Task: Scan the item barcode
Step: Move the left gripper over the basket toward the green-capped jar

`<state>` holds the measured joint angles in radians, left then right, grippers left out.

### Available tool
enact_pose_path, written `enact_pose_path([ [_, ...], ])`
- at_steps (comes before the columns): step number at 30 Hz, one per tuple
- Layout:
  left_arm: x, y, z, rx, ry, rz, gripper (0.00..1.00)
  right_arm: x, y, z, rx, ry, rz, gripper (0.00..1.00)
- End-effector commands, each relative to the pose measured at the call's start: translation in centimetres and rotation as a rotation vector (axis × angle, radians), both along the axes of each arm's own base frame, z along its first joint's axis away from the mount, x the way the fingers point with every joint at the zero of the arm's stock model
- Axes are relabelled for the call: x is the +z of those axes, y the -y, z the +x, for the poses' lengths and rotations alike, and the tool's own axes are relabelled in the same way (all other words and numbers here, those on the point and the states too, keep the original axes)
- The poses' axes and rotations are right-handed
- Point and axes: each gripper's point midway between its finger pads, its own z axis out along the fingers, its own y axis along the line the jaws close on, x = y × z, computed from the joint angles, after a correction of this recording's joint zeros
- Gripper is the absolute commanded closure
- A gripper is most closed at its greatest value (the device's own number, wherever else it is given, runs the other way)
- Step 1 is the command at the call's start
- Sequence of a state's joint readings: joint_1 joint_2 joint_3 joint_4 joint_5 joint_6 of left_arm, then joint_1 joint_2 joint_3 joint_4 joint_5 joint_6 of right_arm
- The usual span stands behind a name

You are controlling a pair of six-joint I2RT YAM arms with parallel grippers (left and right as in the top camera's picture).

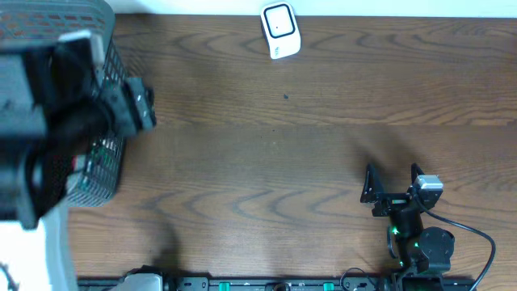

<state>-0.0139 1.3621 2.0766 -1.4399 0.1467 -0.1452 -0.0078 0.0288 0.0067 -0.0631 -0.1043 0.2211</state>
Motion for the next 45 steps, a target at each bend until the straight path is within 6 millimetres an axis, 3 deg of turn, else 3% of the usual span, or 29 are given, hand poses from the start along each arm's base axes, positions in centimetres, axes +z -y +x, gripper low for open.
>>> enact_pose_path([
  [1,-1.2,-0.9,2.1,0.019,-0.041,0.048,0.14,-0.1,-0.2,0.0,0.007,-0.003,0.01,0.01],
  [4,-2.3,-2.8,3.5,0.102,-0.076,0.125,0.21,-0.1,-0.2,0.0,0.007,-0.003,0.01,0.01],
  [7,-3.1,-6.9,4.1,0.315,-0.111,0.206,0.21,-0.1,-0.2,0.0,0.007,-0.003,0.01,0.01],
  [10,-3.5,-9.7,4.1,0.417,-0.129,0.22,0.2,-0.1,-0.2,0.0,0.007,-0.003,0.01,0.01],
  [14,-4.0,-13.4,3.4,0.536,-0.158,0.201,0.16,-0.1,-0.2,0.0,0.007,-0.003,0.01,0.01],
  [20,-6.1,-17.3,1.9,0.648,-0.235,0.167,0.12,-0.1,-0.2,0.0,0.007,-0.003,0.01,0.01],
  [28,-11.7,-18.9,1.1,0.696,-0.37,0.076,0.09,-0.1,-0.2,0.0,0.007,-0.003,0.01,0.01],
  [34,-14.3,-19.8,1.4,0.709,-0.408,0.069,0.02,-0.1,-0.2,0.0,0.007,-0.003,0.01,0.01],
  [38,-16.2,-19.7,1.3,0.705,-0.451,0.064,0.02,-0.1,-0.2,0.0,0.007,-0.003,0.01,0.01],
  [45,-19.2,-20.1,2.9,0.685,-0.486,0.043,0.02,-0.1,-0.2,0.0,0.007,-0.003,0.01,0.01],
])
